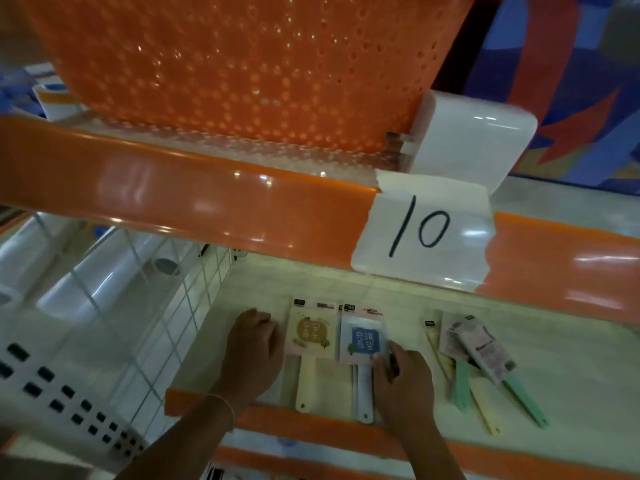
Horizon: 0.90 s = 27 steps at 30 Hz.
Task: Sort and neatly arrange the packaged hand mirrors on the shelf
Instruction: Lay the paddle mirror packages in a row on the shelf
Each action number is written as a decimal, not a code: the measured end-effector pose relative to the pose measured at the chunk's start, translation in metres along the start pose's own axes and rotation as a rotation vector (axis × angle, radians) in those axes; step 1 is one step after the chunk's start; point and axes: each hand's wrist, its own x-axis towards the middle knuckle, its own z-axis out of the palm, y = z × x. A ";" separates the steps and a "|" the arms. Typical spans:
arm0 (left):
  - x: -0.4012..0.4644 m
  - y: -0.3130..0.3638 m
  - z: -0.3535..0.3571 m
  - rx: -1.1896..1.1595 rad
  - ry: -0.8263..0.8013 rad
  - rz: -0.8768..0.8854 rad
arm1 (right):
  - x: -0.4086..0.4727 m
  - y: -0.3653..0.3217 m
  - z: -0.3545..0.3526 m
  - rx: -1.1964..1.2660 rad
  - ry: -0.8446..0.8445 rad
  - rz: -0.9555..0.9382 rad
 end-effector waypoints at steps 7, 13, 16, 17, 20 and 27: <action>0.001 -0.004 0.001 -0.010 -0.030 0.039 | -0.002 0.000 0.002 0.028 -0.009 -0.018; 0.000 -0.004 0.002 0.020 -0.038 0.061 | -0.001 0.003 0.007 0.019 0.010 -0.007; -0.001 -0.005 0.004 0.027 -0.021 0.068 | 0.000 0.006 0.010 -0.014 0.004 -0.015; 0.000 -0.006 0.005 0.026 -0.015 0.072 | 0.000 0.005 0.010 -0.018 0.008 -0.021; 0.000 -0.006 0.005 0.033 -0.014 0.083 | 0.000 0.001 0.008 -0.015 0.020 -0.029; 0.000 -0.007 0.005 0.044 -0.034 0.098 | -0.002 -0.001 0.003 0.006 0.036 -0.031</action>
